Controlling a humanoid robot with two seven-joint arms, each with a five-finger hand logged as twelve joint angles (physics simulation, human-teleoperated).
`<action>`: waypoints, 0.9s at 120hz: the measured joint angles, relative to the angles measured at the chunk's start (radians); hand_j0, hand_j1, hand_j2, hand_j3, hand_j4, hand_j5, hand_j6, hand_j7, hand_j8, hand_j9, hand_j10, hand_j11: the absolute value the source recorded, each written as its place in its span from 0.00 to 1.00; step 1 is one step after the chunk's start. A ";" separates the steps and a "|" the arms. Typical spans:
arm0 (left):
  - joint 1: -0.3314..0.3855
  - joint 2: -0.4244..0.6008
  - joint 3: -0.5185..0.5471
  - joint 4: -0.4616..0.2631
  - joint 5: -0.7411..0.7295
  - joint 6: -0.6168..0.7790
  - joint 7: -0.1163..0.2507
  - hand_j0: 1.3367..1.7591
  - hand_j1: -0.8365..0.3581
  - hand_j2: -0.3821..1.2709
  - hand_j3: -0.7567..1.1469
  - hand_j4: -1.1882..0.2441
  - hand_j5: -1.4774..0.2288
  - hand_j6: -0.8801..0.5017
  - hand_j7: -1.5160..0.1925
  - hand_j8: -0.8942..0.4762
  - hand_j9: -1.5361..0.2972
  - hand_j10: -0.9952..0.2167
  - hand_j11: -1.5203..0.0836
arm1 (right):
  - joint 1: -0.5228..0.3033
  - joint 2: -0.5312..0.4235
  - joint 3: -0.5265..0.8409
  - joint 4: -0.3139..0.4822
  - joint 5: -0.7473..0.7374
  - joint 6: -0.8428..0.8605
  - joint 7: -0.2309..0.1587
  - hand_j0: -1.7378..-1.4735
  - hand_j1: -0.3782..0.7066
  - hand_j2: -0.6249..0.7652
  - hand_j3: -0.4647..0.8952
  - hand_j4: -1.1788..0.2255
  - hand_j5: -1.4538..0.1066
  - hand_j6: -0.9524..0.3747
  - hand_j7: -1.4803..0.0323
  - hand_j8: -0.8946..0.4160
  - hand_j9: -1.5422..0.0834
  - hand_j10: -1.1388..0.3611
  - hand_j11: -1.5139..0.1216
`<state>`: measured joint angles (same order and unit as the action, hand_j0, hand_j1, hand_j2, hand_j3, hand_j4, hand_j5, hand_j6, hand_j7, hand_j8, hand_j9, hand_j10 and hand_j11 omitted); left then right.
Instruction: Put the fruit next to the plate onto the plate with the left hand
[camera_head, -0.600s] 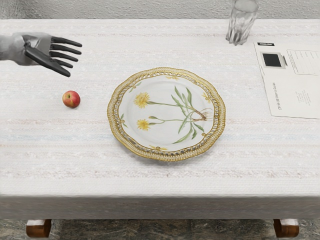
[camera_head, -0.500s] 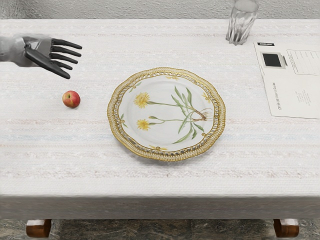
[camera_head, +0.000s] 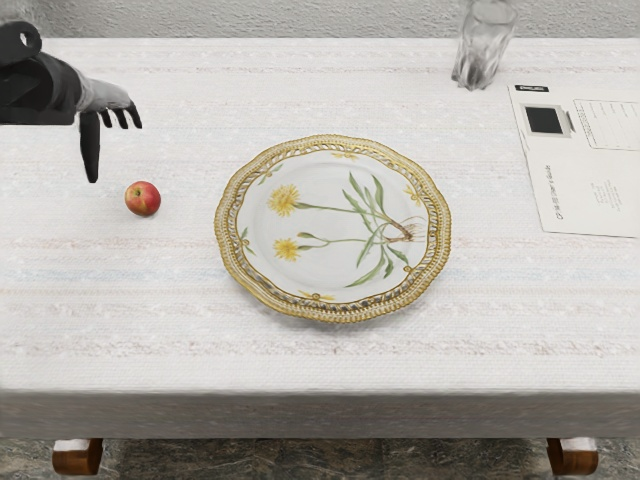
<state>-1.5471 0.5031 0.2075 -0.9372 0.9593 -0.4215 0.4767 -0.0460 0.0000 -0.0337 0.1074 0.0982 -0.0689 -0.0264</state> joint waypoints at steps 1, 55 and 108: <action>0.000 -0.015 0.014 -0.002 0.003 0.012 0.000 0.76 0.75 0.26 0.40 0.66 0.68 0.46 0.70 0.47 0.66 0.62 0.75 | 0.000 0.000 0.000 0.000 0.000 0.000 0.000 0.30 0.06 0.44 0.34 0.82 0.90 0.69 0.95 0.66 0.92 0.74 0.90; 0.079 -0.133 0.166 0.008 -0.102 0.192 -0.016 0.76 0.74 0.26 0.40 0.65 0.68 0.46 0.70 0.47 0.66 0.61 0.75 | 0.000 0.000 0.000 0.000 0.000 0.000 -0.001 0.30 0.06 0.44 0.34 0.82 0.90 0.69 0.95 0.66 0.92 0.74 0.90; 0.141 -0.196 0.206 0.128 -0.076 0.352 -0.059 0.76 0.74 0.26 0.40 0.65 0.68 0.45 0.70 0.47 0.66 0.61 0.75 | 0.000 0.000 0.000 0.000 0.000 0.000 -0.001 0.30 0.06 0.44 0.34 0.82 0.90 0.69 0.95 0.66 0.92 0.74 0.90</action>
<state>-1.4062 0.3071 0.4139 -0.8088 0.8831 -0.0696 0.4175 -0.0460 0.0000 -0.0337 0.1074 0.0982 -0.0690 -0.0272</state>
